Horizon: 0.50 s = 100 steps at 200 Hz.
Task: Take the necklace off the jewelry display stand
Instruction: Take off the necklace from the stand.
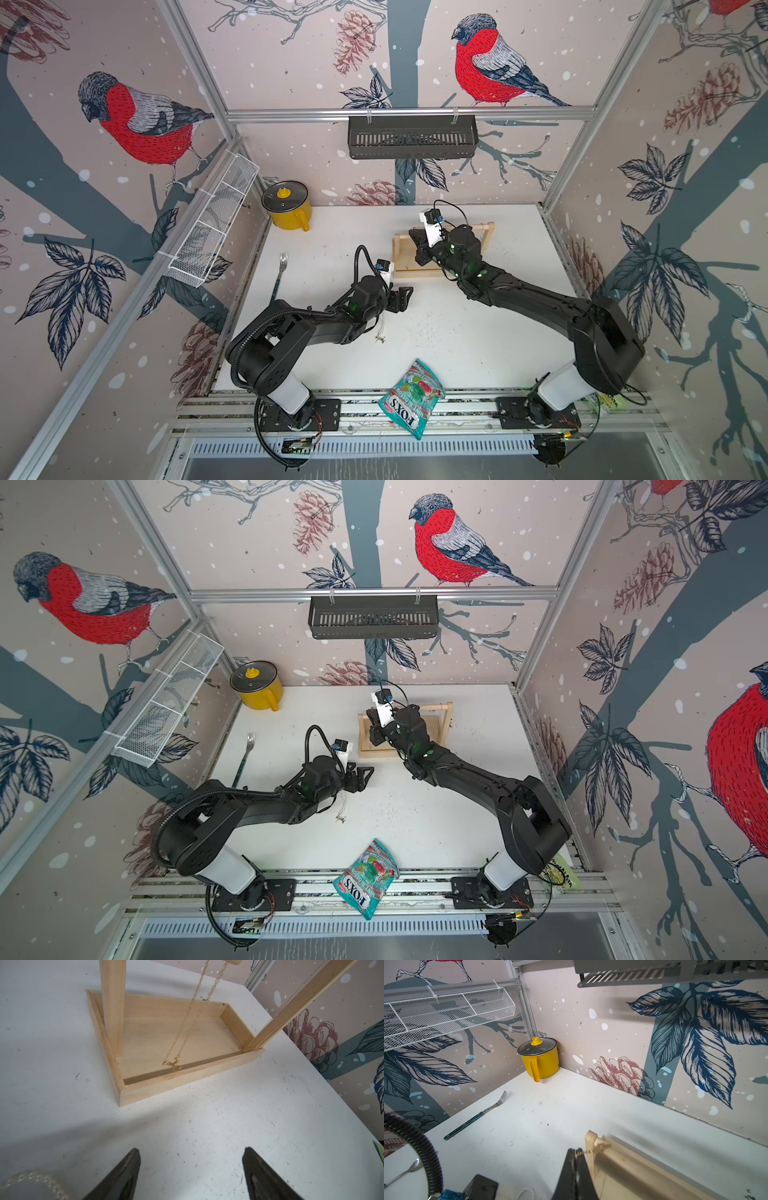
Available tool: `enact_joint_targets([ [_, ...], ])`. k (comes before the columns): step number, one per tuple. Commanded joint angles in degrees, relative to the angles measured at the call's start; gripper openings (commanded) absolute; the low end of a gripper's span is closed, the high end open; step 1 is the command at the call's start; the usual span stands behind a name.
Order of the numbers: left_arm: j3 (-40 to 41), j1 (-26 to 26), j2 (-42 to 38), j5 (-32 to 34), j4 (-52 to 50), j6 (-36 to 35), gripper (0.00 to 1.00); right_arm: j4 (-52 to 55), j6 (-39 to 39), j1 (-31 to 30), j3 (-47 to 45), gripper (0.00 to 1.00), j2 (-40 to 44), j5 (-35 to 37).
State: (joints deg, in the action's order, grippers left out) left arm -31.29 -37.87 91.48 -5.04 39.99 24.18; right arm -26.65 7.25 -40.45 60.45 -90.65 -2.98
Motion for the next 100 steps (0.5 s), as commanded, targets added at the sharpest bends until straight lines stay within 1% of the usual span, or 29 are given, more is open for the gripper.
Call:
enact_joint_targets([
  [1,0.59,0.03,-0.46,1.29,3.02,0.80,0.78,-1.11,-0.83,-0.32,1.33,0.00,-0.96,-0.92],
  [28,2.11,0.03,-1.53,3.07,3.60,0.97,0.78,-1.14,-1.23,-0.71,2.85,0.00,-1.99,-1.24],
  [37,2.64,0.00,-2.06,3.35,3.84,0.88,0.75,-1.03,-1.35,-0.84,3.17,0.00,-2.16,-1.32],
  [58,3.79,0.00,-3.51,3.96,3.95,0.91,0.73,-0.95,-1.60,-1.17,3.62,0.00,-2.07,-1.38],
  [72,4.94,0.04,-4.40,4.07,4.45,0.48,0.67,-0.69,-1.87,-1.48,3.63,0.00,-1.73,-1.24],
  [100,7.62,0.04,-5.89,3.90,6.30,-0.09,0.63,-0.15,-2.05,-1.91,2.98,0.00,-0.57,-0.97],
])
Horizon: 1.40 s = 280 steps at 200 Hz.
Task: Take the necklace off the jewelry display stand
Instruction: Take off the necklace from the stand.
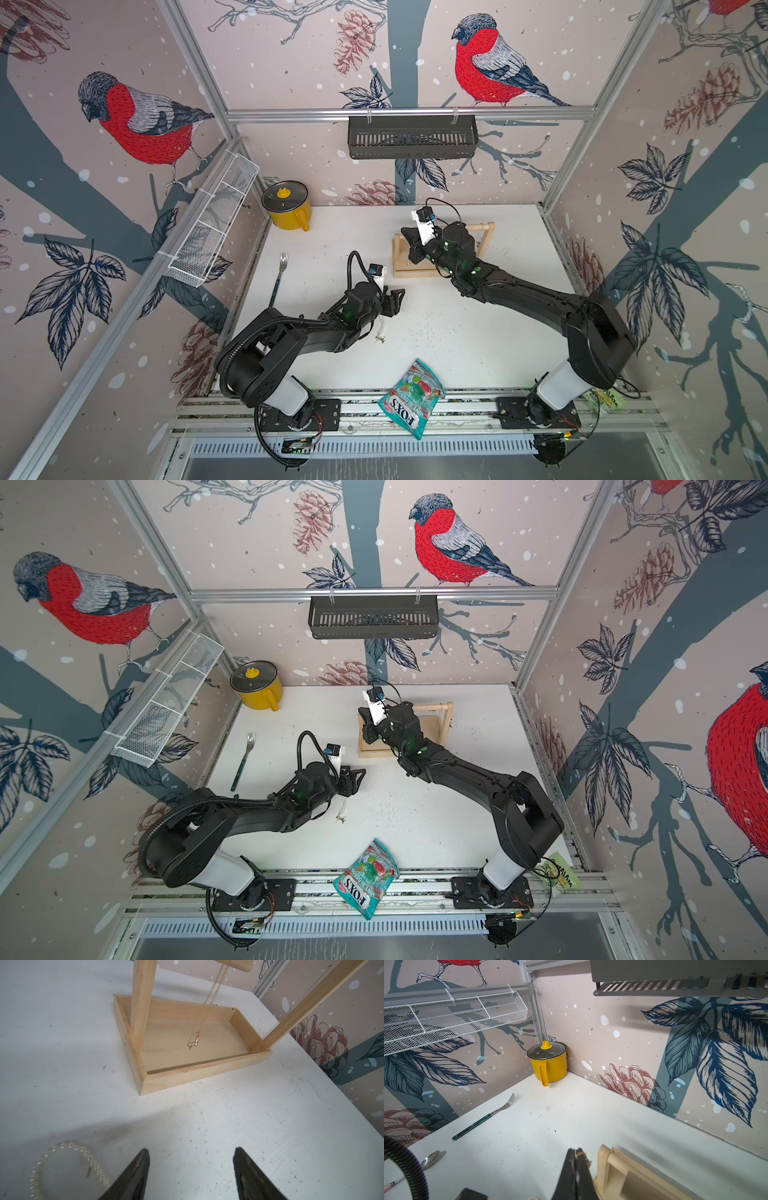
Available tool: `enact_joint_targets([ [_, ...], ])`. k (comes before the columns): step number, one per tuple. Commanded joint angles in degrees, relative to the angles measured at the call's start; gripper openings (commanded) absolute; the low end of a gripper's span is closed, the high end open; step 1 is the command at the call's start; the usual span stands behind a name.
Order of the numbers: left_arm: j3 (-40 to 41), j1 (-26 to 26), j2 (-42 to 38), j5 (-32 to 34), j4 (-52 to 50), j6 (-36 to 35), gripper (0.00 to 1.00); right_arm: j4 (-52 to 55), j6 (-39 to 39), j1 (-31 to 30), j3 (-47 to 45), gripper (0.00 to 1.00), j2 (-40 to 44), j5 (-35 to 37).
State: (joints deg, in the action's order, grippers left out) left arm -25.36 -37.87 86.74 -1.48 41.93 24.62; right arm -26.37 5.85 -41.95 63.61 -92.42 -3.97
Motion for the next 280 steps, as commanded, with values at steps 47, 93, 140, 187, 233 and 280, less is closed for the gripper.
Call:
enact_joint_targets([
  [47,0.56,0.03,-0.84,-2.19,4.21,-0.89,0.56,-0.43,-0.67,-1.37,-2.76,0.00,4.15,0.80],
  [93,-1.03,-0.01,0.51,-2.69,5.01,-0.49,0.54,0.68,-0.92,-3.01,-4.20,0.00,7.11,1.57],
  [140,-3.35,-0.01,2.88,-5.18,5.77,-0.38,0.45,2.12,-1.45,-4.51,-4.63,0.00,8.53,2.46],
  [187,-4.99,-0.01,2.75,-7.08,6.03,-1.57,0.45,2.52,-1.10,-4.85,-5.43,0.00,9.39,2.65],
  [233,-5.13,-0.06,1.77,-7.07,5.62,-2.36,0.43,2.53,-1.18,-5.55,-5.43,0.00,9.43,2.82],
  [280,-5.18,-0.09,2.30,-7.21,6.32,-2.34,0.31,3.58,-1.58,-5.95,-5.06,0.00,10.50,3.00],
])
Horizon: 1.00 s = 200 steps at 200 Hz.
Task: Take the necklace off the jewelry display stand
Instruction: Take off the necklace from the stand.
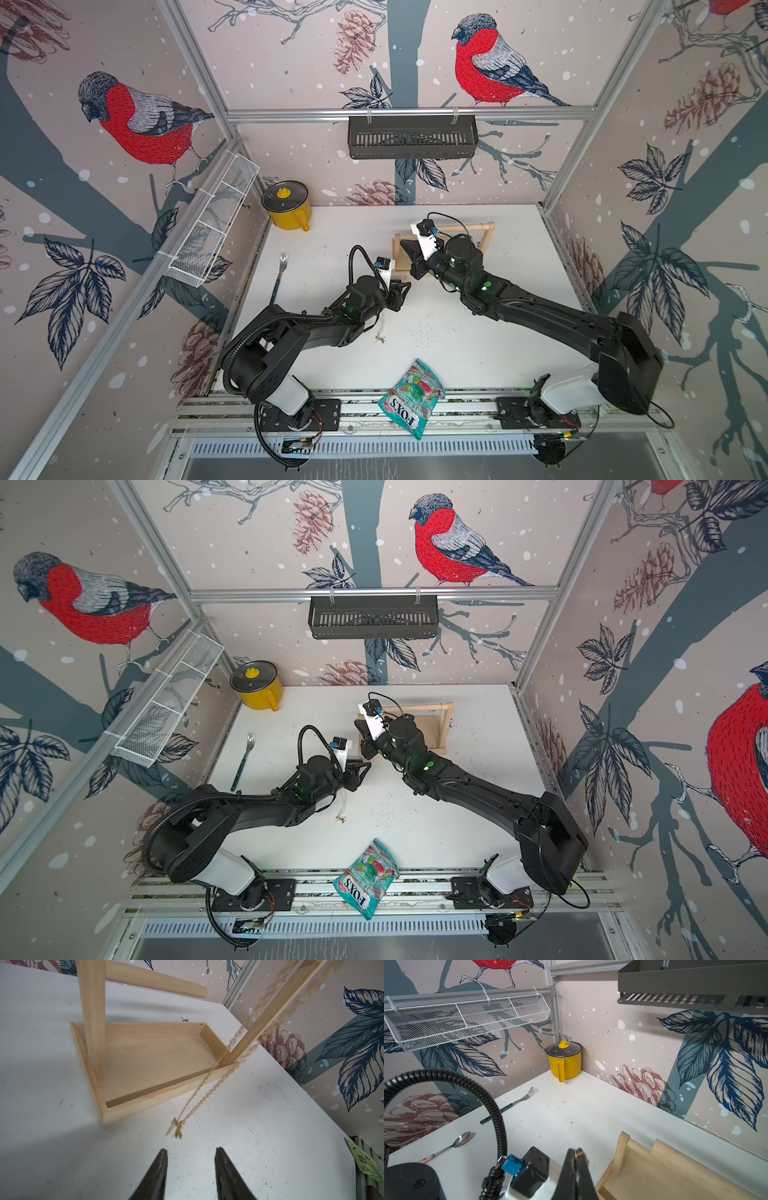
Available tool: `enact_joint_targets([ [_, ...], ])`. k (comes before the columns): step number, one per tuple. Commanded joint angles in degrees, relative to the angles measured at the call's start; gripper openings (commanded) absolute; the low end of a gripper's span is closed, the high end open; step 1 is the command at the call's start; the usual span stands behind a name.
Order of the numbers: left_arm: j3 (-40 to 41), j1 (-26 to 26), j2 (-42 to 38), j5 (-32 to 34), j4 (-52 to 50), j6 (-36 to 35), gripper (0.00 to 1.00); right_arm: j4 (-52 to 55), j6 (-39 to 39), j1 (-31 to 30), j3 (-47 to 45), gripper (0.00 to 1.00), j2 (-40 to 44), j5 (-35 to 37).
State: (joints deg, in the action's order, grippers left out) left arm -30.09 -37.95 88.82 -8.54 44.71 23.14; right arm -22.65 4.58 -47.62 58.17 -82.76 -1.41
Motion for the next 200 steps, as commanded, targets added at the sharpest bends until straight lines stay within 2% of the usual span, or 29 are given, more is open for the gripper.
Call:
enact_joint_targets([
  [1,-0.53,-0.01,0.22,-0.20,3.59,-0.88,0.30,-0.17,-0.29,-0.28,0.37,0.00,0.89,0.44],
  [7,-0.72,0.00,0.43,-0.78,3.71,-1.00,0.24,0.01,-0.36,-0.27,0.36,0.00,1.00,0.47],
  [18,-1.36,0.04,0.80,-1.74,3.42,-1.32,0.20,0.14,-0.28,-0.29,0.28,0.00,1.33,0.60],
  [47,-1.57,-0.01,1.20,-2.63,4.64,-1.37,0.19,0.46,-0.12,-0.29,-0.03,0.00,1.94,0.62],
  [81,-1.13,-0.01,0.20,-2.06,4.35,-1.56,0.22,0.62,0.07,-0.46,-0.16,0.00,2.03,0.36],
  [119,-0.17,0.01,-1.62,-0.62,3.24,-1.69,0.30,0.66,0.01,-0.64,0.01,0.00,2.03,0.27],
  [200,-0.69,0.04,-1.13,-0.59,2.21,-0.58,0.33,1.09,-0.10,-0.81,0.01,0.00,2.68,0.61],
])
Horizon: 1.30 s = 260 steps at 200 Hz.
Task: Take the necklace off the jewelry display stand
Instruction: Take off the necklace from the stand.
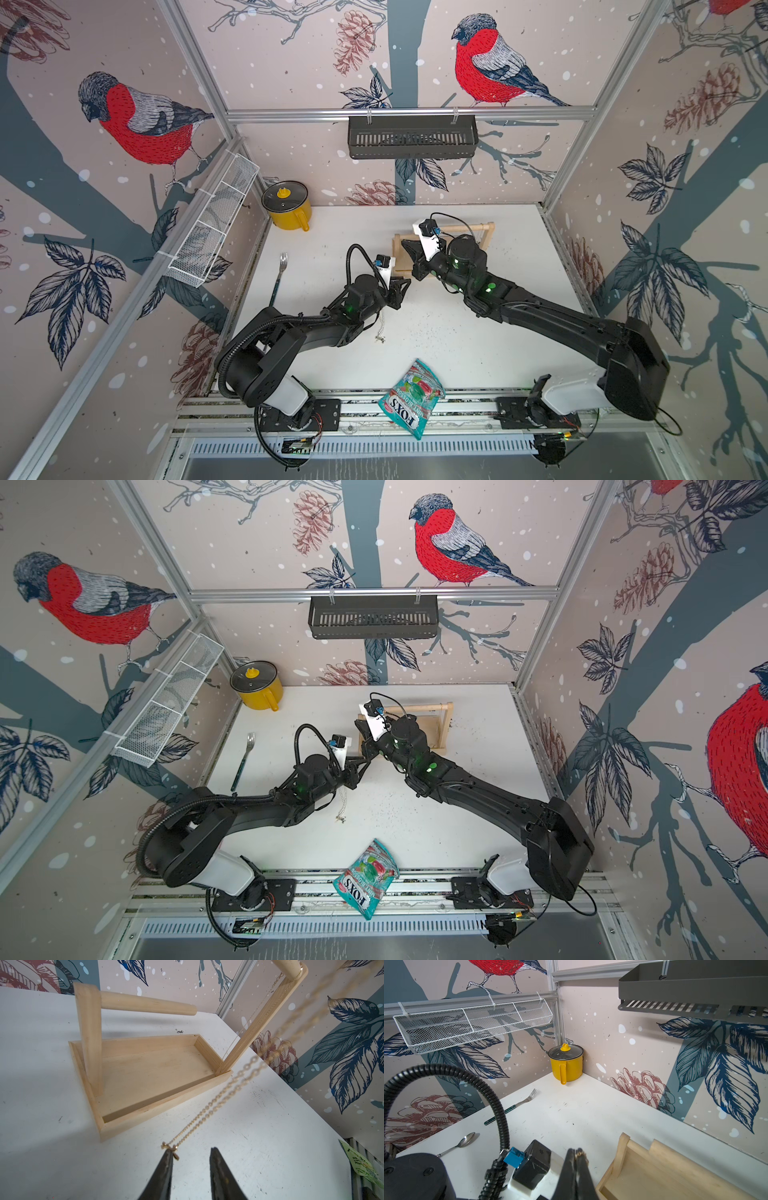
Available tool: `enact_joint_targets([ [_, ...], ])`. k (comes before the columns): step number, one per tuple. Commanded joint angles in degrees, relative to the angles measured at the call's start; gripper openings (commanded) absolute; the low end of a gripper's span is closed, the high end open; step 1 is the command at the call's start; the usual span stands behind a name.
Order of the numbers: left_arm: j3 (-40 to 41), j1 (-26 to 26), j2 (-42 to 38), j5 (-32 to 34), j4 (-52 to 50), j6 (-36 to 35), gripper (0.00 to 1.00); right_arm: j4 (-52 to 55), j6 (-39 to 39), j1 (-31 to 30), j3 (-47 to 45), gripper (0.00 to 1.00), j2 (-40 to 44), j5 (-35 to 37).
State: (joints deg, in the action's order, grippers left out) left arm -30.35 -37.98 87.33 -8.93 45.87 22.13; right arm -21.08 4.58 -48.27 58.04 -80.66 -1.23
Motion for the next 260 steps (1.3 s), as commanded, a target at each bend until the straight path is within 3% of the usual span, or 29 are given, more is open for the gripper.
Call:
enact_joint_targets([
  [1,-0.42,0.04,0.37,-0.21,1.01,0.44,0.33,-0.47,-0.10,-0.16,0.19,0.00,0.59,0.44],
  [85,-0.92,0.01,0.56,-0.04,0.23,0.40,0.33,-0.10,-0.36,-0.46,0.14,0.00,0.86,0.60],
  [143,-0.43,0.01,0.21,-0.48,0.65,0.61,0.20,0.10,-0.62,-0.50,0.05,0.00,0.87,1.22],
  [173,-1.75,0.05,0.34,-3.63,-1.24,0.68,0.03,0.52,-0.49,-0.50,-0.09,0.00,1.34,2.29],
  [188,-2.74,-0.25,0.47,-5.09,-2.40,1.93,0.00,0.28,0.12,-0.51,-0.53,0.00,2.02,3.86],
  [231,-2.57,-5.01,-2.45,-1.96,-3.98,4.59,0.00,1.39,1.01,-0.75,-2.17,0.00,4.93,9.19],
  [260,-3.06,-11.12,-3.14,0.54,-4.39,6.77,0.00,3.58,2.20,-0.90,-4.16,0.00,7.99,11.80],
])
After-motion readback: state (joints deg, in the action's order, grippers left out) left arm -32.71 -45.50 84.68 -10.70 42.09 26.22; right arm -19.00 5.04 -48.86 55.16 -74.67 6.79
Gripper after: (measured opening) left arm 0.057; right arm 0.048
